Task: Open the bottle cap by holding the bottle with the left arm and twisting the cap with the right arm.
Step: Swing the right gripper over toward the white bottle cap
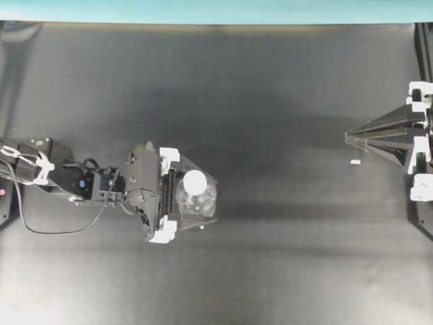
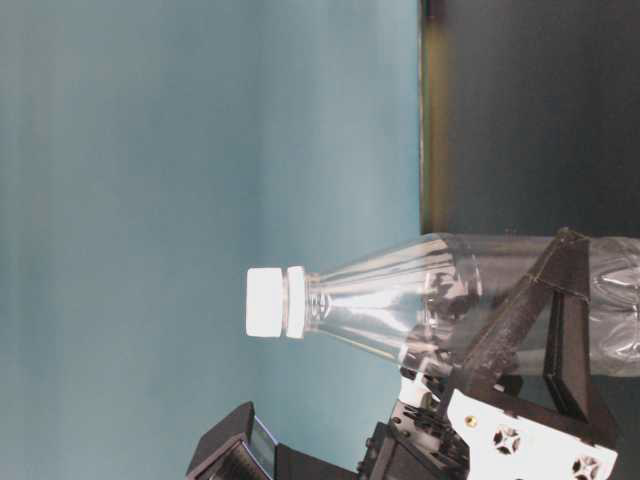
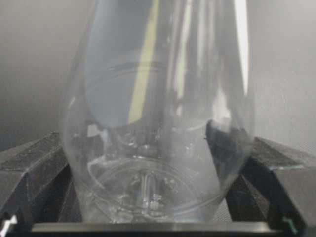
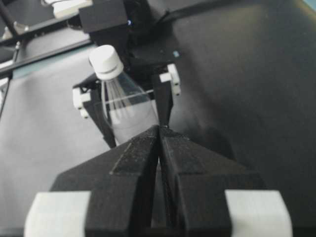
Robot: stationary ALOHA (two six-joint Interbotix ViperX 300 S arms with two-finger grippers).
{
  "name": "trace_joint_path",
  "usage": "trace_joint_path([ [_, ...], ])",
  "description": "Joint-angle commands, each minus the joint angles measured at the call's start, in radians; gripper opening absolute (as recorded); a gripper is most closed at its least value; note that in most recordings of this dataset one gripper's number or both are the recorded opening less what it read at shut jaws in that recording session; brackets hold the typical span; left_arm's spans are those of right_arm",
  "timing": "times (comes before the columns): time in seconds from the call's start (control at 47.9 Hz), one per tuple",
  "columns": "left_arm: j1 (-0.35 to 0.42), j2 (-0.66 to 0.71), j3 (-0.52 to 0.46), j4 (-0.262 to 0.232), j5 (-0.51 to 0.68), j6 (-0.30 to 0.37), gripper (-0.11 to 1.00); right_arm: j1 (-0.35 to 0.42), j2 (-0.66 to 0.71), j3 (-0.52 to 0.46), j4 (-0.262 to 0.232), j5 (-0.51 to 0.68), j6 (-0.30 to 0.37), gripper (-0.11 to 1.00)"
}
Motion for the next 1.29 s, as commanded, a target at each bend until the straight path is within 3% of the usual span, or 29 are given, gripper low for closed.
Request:
trace_joint_path([
  [0.0,-0.003,-0.005,-0.012,0.003,0.012,-0.008,0.96,0.015,0.014,-0.025,0.017,0.006,0.028,0.0],
  [0.146,-0.002,-0.005,-0.018,0.003,0.04,-0.009,0.91,0.052,0.034,-0.037,0.021,0.114,0.086,0.0],
  [0.25,-0.002,-0.005,-0.023,0.002,0.061,-0.003,0.81,0.08,0.051,-0.072,0.025,0.196,0.121,0.0],
  [0.48,-0.003,-0.003,-0.02,0.002,0.087,0.012,0.79,0.153,0.184,-0.295,0.026,0.584,0.137,0.0],
  [0.688,-0.002,-0.002,-0.02,0.003,0.106,0.014,0.79,0.16,0.423,-0.583,0.043,0.925,0.138,0.04],
  [0.834,-0.002,-0.002,-0.02,0.003,0.107,0.012,0.79,0.137,0.604,-0.77,0.094,1.101,0.169,0.22],
  [0.96,-0.002,-0.002,-0.017,0.003,0.107,0.011,0.79,0.095,0.75,-0.916,0.133,1.218,0.241,0.5],
  [1.106,-0.003,-0.002,-0.017,0.003,0.107,0.006,0.79,0.074,0.887,-1.098,0.124,1.308,0.31,0.8],
  [1.272,-0.003,-0.002,-0.015,0.003,0.107,0.003,0.79,0.071,1.023,-1.272,0.107,1.296,0.44,0.8],
])
